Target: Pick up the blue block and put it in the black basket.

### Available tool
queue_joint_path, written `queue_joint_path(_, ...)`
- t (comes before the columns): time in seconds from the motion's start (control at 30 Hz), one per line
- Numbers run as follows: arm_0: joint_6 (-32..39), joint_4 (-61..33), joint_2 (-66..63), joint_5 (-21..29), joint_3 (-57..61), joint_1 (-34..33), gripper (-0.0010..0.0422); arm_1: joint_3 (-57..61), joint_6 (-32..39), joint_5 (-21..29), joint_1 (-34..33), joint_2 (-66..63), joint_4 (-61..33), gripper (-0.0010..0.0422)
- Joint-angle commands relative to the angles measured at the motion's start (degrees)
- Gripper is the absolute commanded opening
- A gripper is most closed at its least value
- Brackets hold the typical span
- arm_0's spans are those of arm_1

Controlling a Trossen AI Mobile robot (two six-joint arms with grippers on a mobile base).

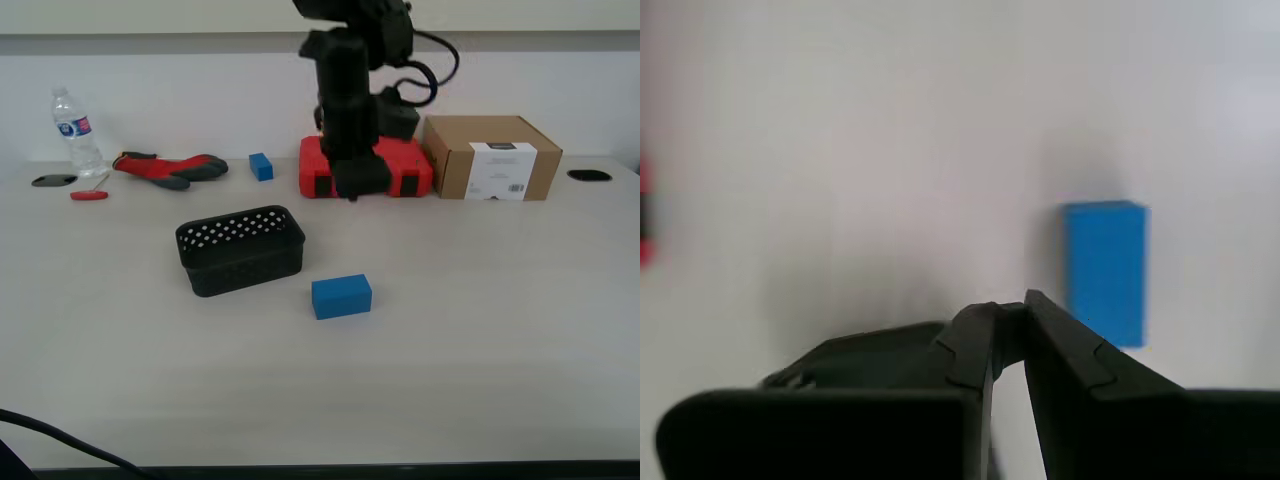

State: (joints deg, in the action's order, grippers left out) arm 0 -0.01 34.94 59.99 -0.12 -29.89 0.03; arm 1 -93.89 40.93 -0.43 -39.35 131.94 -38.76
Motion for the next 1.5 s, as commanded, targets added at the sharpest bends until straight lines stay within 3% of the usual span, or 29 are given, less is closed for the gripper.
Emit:
queue_joint_path(0.03, 0.02, 0.15, 0.02, -0.02, -0.11, 0.00, 0.0000, 0.26, 0.90, -2.40, 3.30, -4.15, 1.01, -0.0002)
queue_joint_path(0.13, 0.02, 0.15, 0.02, -0.02, -0.11, 0.02, 0.0000, 0.26, -0.11, -1.68, 7.72, -5.64, 1.42, -0.0002)
queue_joint_path(0.23, 0.02, 0.15, 0.02, -0.02, -0.11, 0.02, 0.0000, 0.37, -1.95, 2.95, 9.68, -5.64, -0.26, -0.0001)
queue_joint_path(0.33, 0.02, 0.17, 0.02, -0.02, -0.11, 0.02, 0.0000, 0.37, -1.64, 4.52, 8.04, -5.73, 0.59, -0.0001)
queue_joint_path(0.47, 0.02, 0.00, 0.02, -0.02, -0.11, 0.00, 0.0000, 1.66, -1.77, 10.95, 4.11, -2.86, 2.14, 0.0000)
queue_joint_path(0.77, 0.02, -0.72, 0.02, 0.00, -0.11, 0.02, 0.0000, 2.14, -2.99, 8.41, -2.27, 11.37, 0.04, 0.0011)
queue_joint_path(0.87, 0.02, -0.87, 0.02, -0.02, -0.11, 0.02, 0.0000, 2.16, -3.76, 8.39, -2.54, 12.15, -1.77, 0.0071)
queue_joint_path(1.03, 0.02, -0.90, 0.02, 0.00, -0.11, 0.02, 0.0000, 2.16, -5.84, 8.37, -2.69, 12.20, 0.07, 0.0271)
queue_joint_path(1.17, 0.02, -0.92, 0.02, -0.02, -0.11, 0.02, 0.0000, 4.68, -7.02, 2.10, -2.73, 12.20, 10.10, 0.0407)
queue_joint_path(1.23, 0.02, -0.92, 0.02, -0.02, -0.11, 0.02, 0.0000, 6.16, -6.67, 3.23, -2.71, 13.14, 13.27, 0.0382)
queue_joint_path(1.33, 0.02, -0.92, 0.02, -0.02, -0.11, 0.02, 0.0000, 5.62, -6.80, 2.14, -2.71, 18.45, 13.00, 0.0291)
queue_joint_path(1.43, 0.02, -0.87, 0.02, 0.00, -0.11, 0.02, 0.0000, 4.20, -5.81, -3.39, -2.84, 20.52, 9.84, 0.0154)
queue_joint_path(1.5, 0.02, -0.87, 0.02, -0.02, -0.11, 0.02, 0.0000, 3.56, -4.72, -2.60, -2.80, 17.97, 7.67, 0.0070)
